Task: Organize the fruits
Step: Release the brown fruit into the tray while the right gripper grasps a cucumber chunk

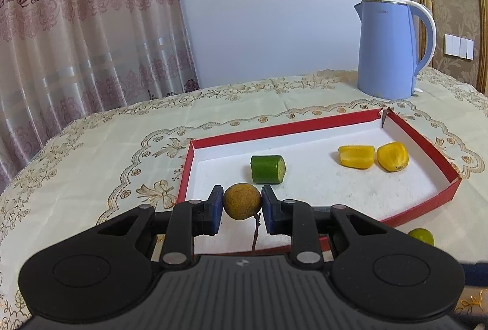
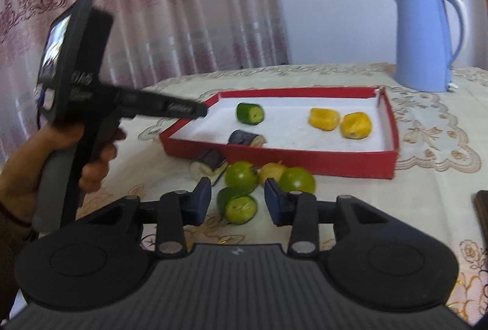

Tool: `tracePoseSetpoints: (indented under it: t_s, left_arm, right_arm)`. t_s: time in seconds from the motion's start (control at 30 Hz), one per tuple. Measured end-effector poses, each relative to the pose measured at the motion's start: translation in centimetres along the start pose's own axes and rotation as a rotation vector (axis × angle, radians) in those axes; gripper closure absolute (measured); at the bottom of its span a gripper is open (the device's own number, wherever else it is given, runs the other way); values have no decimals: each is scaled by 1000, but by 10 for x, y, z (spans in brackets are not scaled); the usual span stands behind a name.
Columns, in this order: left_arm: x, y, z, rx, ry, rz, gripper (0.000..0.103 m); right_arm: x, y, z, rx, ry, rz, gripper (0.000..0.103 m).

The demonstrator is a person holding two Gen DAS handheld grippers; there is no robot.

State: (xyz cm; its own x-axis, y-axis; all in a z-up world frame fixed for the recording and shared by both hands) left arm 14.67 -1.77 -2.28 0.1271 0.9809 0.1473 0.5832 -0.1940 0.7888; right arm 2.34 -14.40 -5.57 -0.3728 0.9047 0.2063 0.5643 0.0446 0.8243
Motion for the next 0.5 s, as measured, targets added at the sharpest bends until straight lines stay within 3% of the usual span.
tracePoseSetpoints:
  t_s: [0.5]
  left_arm:
    - [-9,8,4,-3,-32,-10,77]
  right_arm:
    - [3,-5,42,117,-18,-21,59]
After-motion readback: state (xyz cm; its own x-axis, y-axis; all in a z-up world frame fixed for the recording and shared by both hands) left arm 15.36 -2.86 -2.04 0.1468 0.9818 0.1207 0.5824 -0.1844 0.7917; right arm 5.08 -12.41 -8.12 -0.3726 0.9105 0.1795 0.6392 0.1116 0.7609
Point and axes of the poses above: each gripper's, at about its wrist camera, not at the fingertips, and z roughly the way its jaws point, x to its left, y to its top, the point moved 7 cm from there along z, roughly the way its jaws point, and after that the axes turned 7 degrees about x, right-handed, at the moved point
